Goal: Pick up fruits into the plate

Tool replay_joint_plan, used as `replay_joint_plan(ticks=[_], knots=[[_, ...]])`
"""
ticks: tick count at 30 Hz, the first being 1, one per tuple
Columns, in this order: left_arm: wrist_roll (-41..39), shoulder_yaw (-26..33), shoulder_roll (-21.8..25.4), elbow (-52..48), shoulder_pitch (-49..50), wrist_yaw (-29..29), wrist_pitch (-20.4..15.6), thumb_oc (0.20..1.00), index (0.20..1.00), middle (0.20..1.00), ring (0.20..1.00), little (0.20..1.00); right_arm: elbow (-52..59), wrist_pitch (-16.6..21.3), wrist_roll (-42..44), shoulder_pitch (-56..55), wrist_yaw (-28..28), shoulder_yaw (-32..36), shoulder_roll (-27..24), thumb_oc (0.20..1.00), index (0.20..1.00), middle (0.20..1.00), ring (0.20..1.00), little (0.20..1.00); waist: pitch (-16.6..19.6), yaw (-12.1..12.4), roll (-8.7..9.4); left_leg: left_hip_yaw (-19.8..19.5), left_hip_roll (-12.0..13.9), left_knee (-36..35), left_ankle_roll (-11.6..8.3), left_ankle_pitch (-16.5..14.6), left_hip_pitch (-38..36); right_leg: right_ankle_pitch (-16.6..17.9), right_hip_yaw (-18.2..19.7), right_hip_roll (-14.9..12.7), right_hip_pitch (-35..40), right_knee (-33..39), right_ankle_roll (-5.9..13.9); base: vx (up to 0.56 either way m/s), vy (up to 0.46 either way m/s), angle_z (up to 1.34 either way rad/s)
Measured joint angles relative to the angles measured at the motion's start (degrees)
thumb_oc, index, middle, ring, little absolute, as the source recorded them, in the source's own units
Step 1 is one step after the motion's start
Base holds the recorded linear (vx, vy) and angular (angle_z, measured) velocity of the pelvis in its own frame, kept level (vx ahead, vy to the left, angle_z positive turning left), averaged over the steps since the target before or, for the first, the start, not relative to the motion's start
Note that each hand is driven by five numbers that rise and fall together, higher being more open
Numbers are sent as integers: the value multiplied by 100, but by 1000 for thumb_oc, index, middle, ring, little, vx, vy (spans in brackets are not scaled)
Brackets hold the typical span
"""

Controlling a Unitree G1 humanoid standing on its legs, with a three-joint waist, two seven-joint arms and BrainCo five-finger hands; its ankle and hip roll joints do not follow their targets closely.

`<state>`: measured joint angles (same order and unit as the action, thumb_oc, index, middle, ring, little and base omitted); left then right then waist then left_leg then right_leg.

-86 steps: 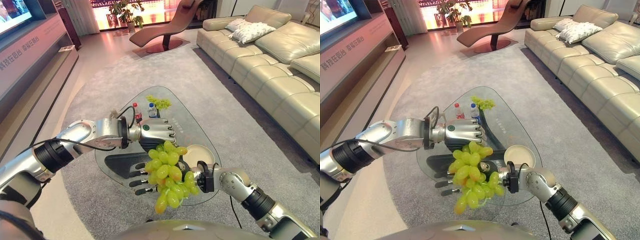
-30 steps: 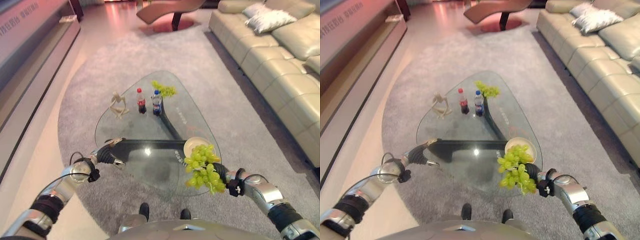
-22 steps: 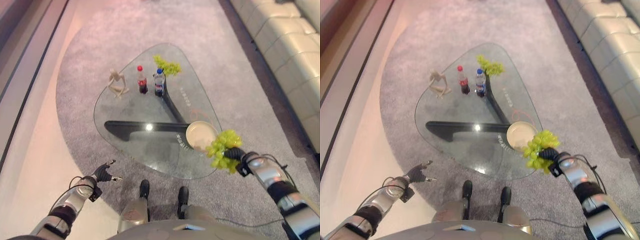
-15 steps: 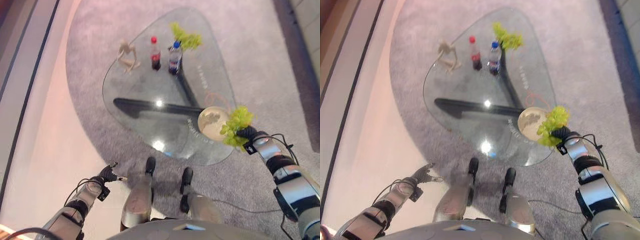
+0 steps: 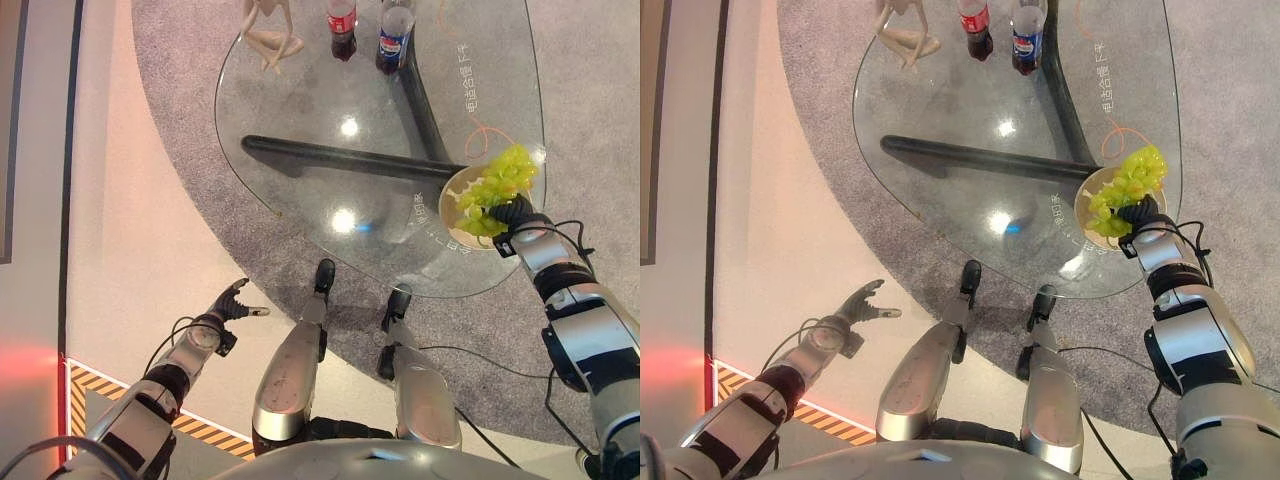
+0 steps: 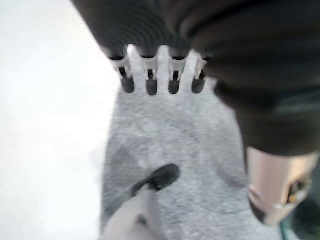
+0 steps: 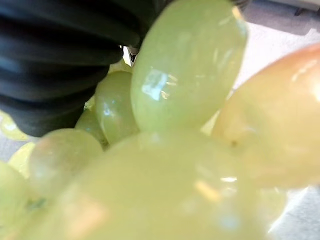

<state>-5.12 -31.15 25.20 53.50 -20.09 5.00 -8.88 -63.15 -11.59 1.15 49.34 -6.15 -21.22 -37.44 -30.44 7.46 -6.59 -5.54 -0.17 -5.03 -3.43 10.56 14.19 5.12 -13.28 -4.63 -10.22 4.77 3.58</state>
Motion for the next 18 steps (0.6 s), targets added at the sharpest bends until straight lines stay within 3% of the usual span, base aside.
replay_joint_plan(ticks=[6, 7, 8, 9, 18], knots=[[-127, -102, 0, -228, -64, 55, -9, 1000, 1000, 1000, 1000, 1000, -284, -62, 0, 87, 0, -5, 46, 200, 200, 200, 200, 200, -17, 24, -37, 34, -7, 0, 0, 0, 76, -3, 1, -30, -104, -16, 4, -12, 18, -3], [-166, -116, 0, -227, -62, 82, -9, 1000, 1000, 1000, 1000, 1000, -363, -105, 0, 139, -11, -5, 48, 354, 354, 354, 354, 354, -14, 23, -44, 52, -4, 2, 3, 5, 129, -11, 15, -34, -183, -66, 14, -31, 23, -6], [-175, -117, 0, -230, -63, 88, -9, 1000, 1000, 1000, 1000, 1000, -405, -135, 1, 180, -75, -4, 44, 884, 884, 884, 884, 884, -14, 20, -46, 53, -6, 6, 3, 26, 198, -12, 14, -42, -269, -100, 15, -24, 20, -3], [-175, -125, 0, -231, -64, 88, -9, 1000, 1000, 1000, 1000, 1000, -433, -153, 1, 197, -107, -4, 43, 1000, 1000, 1000, 1000, 1000, -15, 16, -48, 52, -9, 10, 4, 31, 230, -12, 14, -46, -299, -105, 15, 0, 0, 0], [-222, -291, -1, -276, -55, 163, -8, 1000, 1000, 1000, 1000, 1000, -561, -372, -10, 372, -271, 2, 38, 1000, 1000, 1000, 1000, 1000, -27, 25, -91, 75, -34, 70, 26, 90, 364, -69, 48, -103, -561, -418, 84, -6, 7, -1]])
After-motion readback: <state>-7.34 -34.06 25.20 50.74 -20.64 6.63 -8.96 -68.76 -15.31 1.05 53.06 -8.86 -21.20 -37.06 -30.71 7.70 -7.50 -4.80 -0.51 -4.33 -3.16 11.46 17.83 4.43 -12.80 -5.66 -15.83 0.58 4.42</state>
